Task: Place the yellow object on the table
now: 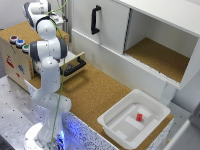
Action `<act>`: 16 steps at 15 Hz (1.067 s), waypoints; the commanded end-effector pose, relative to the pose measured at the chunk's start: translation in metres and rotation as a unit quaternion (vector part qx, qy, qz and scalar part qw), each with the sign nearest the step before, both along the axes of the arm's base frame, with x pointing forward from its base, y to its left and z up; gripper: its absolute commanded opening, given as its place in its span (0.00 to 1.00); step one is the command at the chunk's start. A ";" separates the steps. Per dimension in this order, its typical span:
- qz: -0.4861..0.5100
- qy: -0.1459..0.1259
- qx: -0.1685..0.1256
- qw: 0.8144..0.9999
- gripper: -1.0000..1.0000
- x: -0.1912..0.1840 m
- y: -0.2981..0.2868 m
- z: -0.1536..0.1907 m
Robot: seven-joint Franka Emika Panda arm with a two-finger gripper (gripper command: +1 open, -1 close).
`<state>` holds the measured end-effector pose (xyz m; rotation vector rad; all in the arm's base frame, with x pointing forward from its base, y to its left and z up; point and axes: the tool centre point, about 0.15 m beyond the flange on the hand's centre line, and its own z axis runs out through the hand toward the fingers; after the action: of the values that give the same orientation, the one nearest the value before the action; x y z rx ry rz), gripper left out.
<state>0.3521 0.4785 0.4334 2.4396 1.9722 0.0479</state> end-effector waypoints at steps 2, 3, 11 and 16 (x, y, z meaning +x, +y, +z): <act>-0.003 0.036 -0.071 0.997 0.00 0.018 0.008 0.004; -0.005 0.039 -0.071 0.997 0.00 0.016 0.007 0.004; -0.142 0.026 0.024 0.989 0.00 -0.033 -0.038 0.058; -0.294 0.025 0.044 0.954 0.00 -0.100 -0.112 0.071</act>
<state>0.3115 0.4421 0.4843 2.7579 1.4734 -0.0583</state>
